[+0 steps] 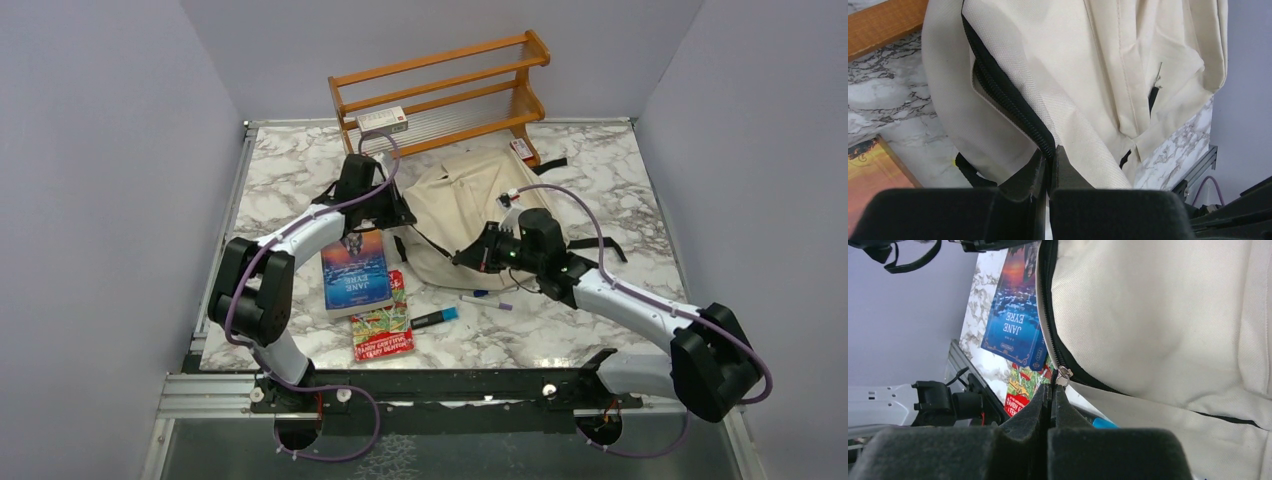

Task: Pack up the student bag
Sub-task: Unzip the student bag at the center of the board.

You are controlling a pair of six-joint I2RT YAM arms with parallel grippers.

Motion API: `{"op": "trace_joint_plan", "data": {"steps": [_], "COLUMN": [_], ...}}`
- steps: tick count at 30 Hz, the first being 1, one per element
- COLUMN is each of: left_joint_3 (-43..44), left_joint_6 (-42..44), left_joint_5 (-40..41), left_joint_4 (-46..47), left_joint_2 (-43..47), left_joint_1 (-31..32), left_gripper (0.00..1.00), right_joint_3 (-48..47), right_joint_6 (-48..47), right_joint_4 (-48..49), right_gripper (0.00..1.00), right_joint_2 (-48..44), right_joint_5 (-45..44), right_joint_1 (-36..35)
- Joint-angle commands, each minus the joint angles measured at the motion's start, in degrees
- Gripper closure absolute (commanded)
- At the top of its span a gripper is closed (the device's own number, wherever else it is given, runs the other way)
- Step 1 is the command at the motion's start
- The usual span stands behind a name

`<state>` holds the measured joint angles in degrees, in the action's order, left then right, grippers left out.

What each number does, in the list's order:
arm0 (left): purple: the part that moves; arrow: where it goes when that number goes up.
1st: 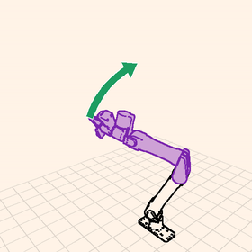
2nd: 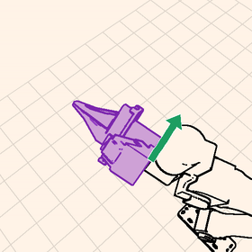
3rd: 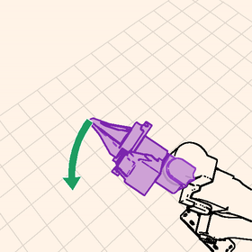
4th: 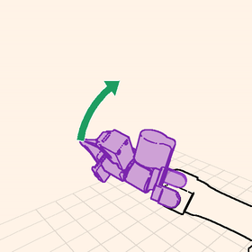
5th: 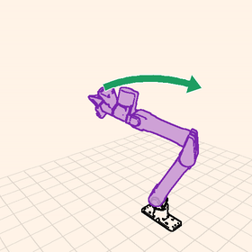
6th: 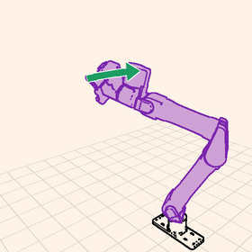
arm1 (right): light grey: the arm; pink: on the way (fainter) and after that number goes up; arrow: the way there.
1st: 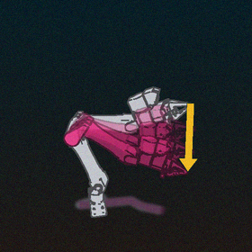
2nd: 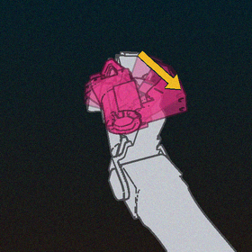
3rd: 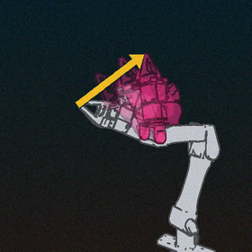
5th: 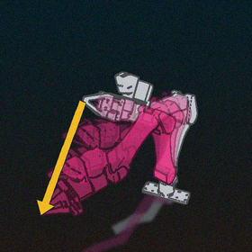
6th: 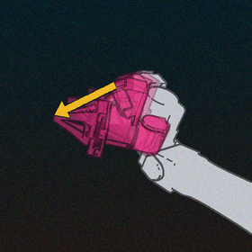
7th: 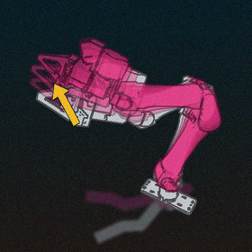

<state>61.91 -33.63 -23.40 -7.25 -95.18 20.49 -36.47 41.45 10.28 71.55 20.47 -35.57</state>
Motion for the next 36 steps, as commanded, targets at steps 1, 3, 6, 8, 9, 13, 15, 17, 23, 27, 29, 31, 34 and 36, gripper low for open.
{"op": "trace_joint_plan", "data": {"steps": [1,3,6,8,9,13,15,17,23,27,29,31,34,36], "left_joint_3": [2.23,2.51,2.68,2.69,2.65,2.72,2.77,2.84,3.06,4.26,4.44,3.83,1.61,-1.35], "left_joint_6": [2.03,2.5,2.43,2.43,2.5,3.31,3.73,3.54,4.83,10.18,14.06,17.74,20.98,22.05], "left_joint_5": [1.38,1.55,1.39,1.34,1.35,2.1,2.66,2.66,1.25,-2.74,-3.9,-5.05,-6.74,-7.23], "left_joint_4": [-1.54,-2.1,-2.14,-2.11,-2.1,-2.56,-3.08,-3.11,-2.8,-2.46,-2.34,-1.45,1.85,6.16], "left_joint_2": [-0.75,-0.72,-0.71,-0.72,-0.59,-0.22,-0.1,-0.01,0.42,3.17,6.23,9.65,14.15,17.63], "left_joint_1": [-2.04,-2.77,-3.87,-4.49,-4.7,-5.23,-5.52,-5.92,-6.72,-5.95,-5.42,-4.72,-2.66,-0.64], "left_gripper": [1.0,1.0,1.0,1.0,1.0,1.0,1.0,1.0,1.0,0.72,0.49,0.32,0.24,0.23], "right_joint_3": [-0.75,-1.96,-3.01,-3.61,-3.81,-4.28,-4.75,-5.05,-4.08,-1.9,-2.84,-4.36,-5.93,-6.68], "right_joint_6": [-3.66,-4.65,-4.85,-4.76,-4.63,-3.83,-3.96,-4.18,-4.66,-6.43,-7.35,-8.31,-9.01,-8.99], "right_joint_4": [-8.14,-13.82,-19.56,-22.4,-23.74,-28.59,-30.21,-31.31,-28.84,-16.71,-13.44,-12.32,-11.62,-11.97], "right_gripper": [0.99,0.99,0.99,0.99,0.99,0.99,0.99,0.99,0.99,0.99,0.99,0.99,0.99,0.99], "right_joint_2": [-3.58,-3.68,-3.6,-3.73,-3.92,-4.31,-4.02,-3.51,-3.66,-7.72,-7.72,-7.04,-6.5,-6.65], "right_joint_5": [-4.99,-9.71,-16.59,-19.29,-20.06,-24.41,-25.38,-26.35,-24.74,-13.43,-9.62,-8.23,-7.61,-7.71], "right_joint_1": [-0.38,-0.38,-0.31,-0.34,-0.29,-0.29,-0.33,-0.29,-0.33,-0.32,-0.29,-0.32,-0.34,-0.36]}}
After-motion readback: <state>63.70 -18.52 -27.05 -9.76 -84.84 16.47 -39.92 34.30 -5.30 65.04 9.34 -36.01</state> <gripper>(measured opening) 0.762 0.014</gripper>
